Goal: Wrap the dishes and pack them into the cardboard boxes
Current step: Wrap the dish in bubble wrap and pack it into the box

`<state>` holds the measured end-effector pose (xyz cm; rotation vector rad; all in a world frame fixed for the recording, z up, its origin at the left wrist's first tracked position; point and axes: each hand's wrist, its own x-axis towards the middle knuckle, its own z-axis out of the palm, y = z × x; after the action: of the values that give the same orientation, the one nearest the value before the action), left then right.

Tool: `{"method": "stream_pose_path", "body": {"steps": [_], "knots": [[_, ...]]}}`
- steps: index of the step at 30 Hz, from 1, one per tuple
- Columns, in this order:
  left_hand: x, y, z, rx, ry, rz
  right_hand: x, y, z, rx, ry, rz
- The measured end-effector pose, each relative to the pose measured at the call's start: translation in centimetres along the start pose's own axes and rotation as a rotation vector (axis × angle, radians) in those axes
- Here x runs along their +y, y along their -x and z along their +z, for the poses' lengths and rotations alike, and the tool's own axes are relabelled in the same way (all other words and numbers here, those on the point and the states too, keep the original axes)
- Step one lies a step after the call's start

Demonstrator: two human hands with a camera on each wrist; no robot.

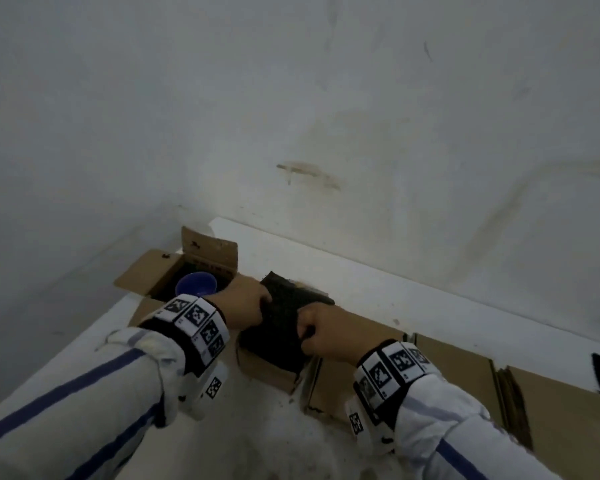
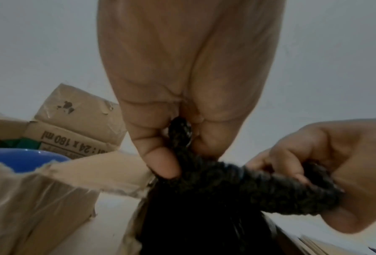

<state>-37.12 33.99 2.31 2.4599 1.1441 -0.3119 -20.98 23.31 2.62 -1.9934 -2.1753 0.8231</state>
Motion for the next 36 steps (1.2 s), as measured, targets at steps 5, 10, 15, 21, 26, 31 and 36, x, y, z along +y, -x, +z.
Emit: {"method": "stream_pose_path", "body": {"steps": [5, 10, 15, 21, 26, 31, 36], "knots": [[-0.9, -0.5, 1.9, -0.033, -0.351, 0.112, 0.3, -1.3, 2.1, -0.192, 0.061, 0.116], [-0.6, -0.3, 2.3, 0.126, -0.667, 0.184, -0.2, -2.4, 1.5, -0.014, 0.245, 0.175], [0.2, -1.0, 1.9, 0.091, -0.655, 0.233, 0.1, -3.4, 2.1, -0.026, 0.427, 0.237], [0.8, -1.6, 2.1, 0.020, -0.744, 0.247, -0.1, -4.2, 3.1, -0.092, 0.511, 0.200], [0.8, -2.9, 2.8, -0.058, -0.687, 0.305, -0.2, -5.5, 2.8, -0.211, 0.467, 0.216], [0.5, -4.0, 2.7, -0.104, -0.671, 0.323, 0.3, -6.2, 2.9, -0.180, 0.450, 0.165], [0.7, -3.8, 2.7, -0.095, -0.640, 0.289, 0.6, -5.6, 3.0, -0.126, 0.540, 0.117]]}}
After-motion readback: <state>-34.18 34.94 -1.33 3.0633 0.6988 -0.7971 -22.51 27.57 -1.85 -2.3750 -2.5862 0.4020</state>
